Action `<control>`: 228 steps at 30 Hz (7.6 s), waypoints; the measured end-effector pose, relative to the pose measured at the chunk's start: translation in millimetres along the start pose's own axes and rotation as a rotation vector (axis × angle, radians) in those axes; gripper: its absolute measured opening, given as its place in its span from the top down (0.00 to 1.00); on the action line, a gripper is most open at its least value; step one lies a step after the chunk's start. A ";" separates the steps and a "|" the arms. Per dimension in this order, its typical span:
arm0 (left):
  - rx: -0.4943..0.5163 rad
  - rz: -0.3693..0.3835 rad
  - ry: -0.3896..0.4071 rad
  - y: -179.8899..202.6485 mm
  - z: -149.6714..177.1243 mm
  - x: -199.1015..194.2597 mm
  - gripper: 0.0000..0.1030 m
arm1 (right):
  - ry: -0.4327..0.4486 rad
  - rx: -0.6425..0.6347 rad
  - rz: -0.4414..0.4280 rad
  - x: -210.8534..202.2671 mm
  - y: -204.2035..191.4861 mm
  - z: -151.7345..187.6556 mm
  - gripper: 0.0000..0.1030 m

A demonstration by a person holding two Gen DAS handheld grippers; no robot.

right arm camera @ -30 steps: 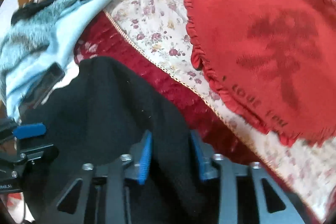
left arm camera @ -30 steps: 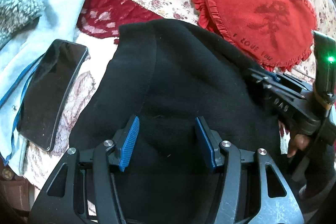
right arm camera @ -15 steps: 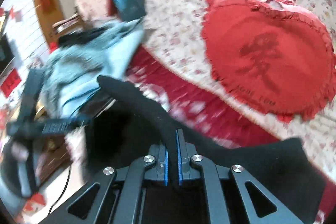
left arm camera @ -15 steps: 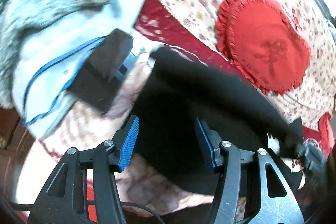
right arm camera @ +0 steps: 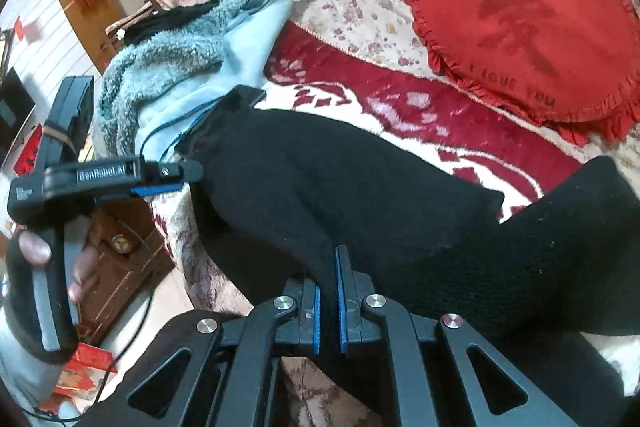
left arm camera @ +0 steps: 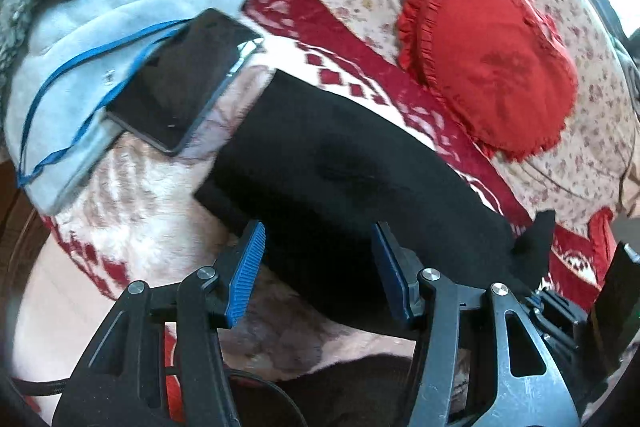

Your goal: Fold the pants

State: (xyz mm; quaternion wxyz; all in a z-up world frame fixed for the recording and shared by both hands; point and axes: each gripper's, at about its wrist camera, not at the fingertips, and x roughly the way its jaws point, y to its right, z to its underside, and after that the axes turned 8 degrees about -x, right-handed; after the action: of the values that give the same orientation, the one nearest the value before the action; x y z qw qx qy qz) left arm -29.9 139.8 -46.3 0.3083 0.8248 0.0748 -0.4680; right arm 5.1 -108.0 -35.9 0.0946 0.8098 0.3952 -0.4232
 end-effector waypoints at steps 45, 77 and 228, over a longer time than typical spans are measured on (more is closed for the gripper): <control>0.204 -0.116 -0.010 33.6 26.4 27.9 0.42 | 0.158 0.848 0.172 -99.3 180.4 112.2 0.65; 0.198 -0.108 -0.032 29.4 29.8 19.0 0.42 | -0.021 0.789 0.358 -190.5 147.4 204.3 0.82; 0.872 0.246 -0.325 366.4 191.9 77.1 0.30 | 0.196 0.729 0.319 -203.6 164.4 255.2 0.62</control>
State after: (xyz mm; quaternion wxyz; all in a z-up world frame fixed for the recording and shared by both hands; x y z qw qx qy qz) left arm 24.2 -276.5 -20.0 -0.0054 0.7961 -0.2759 -0.5386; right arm -99.4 -456.6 -70.2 -0.1723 0.8780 0.0958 -0.4362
